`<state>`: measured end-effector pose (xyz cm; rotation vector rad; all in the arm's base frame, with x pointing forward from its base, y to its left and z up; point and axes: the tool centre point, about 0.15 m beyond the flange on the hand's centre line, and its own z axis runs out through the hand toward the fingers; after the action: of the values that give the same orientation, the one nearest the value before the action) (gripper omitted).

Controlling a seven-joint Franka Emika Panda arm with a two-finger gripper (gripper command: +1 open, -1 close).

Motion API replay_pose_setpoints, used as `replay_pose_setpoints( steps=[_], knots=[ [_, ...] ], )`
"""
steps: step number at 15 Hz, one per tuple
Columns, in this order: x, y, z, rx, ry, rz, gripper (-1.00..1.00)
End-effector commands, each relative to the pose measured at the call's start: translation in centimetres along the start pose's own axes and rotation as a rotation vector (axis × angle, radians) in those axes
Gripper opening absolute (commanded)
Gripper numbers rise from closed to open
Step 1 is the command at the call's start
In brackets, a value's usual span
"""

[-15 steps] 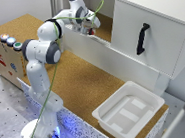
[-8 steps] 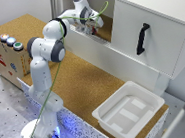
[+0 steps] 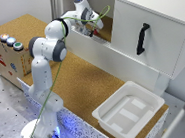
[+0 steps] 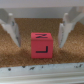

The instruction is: Put the pink block inside the left cabinet

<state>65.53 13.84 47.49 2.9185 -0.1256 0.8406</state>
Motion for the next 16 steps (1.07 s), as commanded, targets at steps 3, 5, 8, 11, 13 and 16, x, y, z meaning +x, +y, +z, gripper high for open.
replay_pose_setpoints(
  steps=[3, 5, 8, 11, 13, 16],
  knots=[
    [-8.8, -0.4, -4.8, -0.063, 0.064, -0.125, 1.00],
    [-12.0, -0.2, -5.6, -0.075, 0.020, -0.155, 1.00],
    [-13.5, 0.3, -6.1, -0.070, 0.000, -0.139, 1.00],
    [-13.5, 0.3, -6.1, -0.070, 0.000, -0.139, 1.00],
    [-13.5, 0.3, -6.1, -0.070, 0.000, -0.139, 1.00],
    [-13.5, 0.3, -6.1, -0.070, 0.000, -0.139, 1.00]
  ],
)
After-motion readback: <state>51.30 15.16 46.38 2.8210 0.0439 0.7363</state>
